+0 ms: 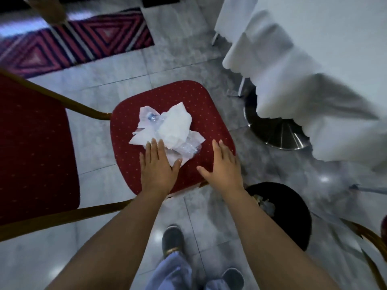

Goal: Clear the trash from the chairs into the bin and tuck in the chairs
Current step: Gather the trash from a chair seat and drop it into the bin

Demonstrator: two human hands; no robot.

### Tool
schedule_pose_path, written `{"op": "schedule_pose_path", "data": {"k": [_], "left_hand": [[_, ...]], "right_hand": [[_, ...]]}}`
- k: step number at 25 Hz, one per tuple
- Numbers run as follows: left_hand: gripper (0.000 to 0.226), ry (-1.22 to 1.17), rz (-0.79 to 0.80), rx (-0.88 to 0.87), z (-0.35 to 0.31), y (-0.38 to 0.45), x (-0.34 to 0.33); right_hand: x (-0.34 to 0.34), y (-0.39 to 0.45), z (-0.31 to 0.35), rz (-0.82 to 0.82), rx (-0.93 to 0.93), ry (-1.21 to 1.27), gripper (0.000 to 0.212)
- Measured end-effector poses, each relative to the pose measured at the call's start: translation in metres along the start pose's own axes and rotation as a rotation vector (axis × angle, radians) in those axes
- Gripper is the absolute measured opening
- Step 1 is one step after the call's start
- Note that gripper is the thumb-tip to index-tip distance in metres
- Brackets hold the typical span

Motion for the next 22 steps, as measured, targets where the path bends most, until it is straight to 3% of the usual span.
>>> {"op": "schedule_pose_path", "data": {"k": [7, 13, 17, 22], "left_hand": [[0.098, -0.203, 0.075, 0.186, 0.043, 0.065, -0.003], [0.117, -0.268, 0.232, 0.252, 0.056, 0.117, -0.021], [0.113, -0.143, 0.314, 0.204, 0.056, 0.143, -0.032], [0.101, -0.181, 0.249, 0.248, 0.053, 0.141, -0.028]], "right_hand": [[-0.019, 0.068, 0.060, 0.056, 0.076, -0.069, 0.117], [-0.042, 0.114, 0.086, 0.151, 0.155, -0.159, 0.116], [-0.064, 0.119, 0.087, 0.173, 0.136, -0.232, 0.110], [-0.065, 0.117, 0.092, 0.049, 0.148, -0.251, 0.103]]}}
Point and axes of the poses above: each hand's wrist, its own y-axis towards the middle knuckle, its own x-axis out of the back of the hand, z = x × y, the point moved 9 cm from there along y, towards the middle knuckle, and after that the axes turned 4 degrees about x, right-handed, at the moved point
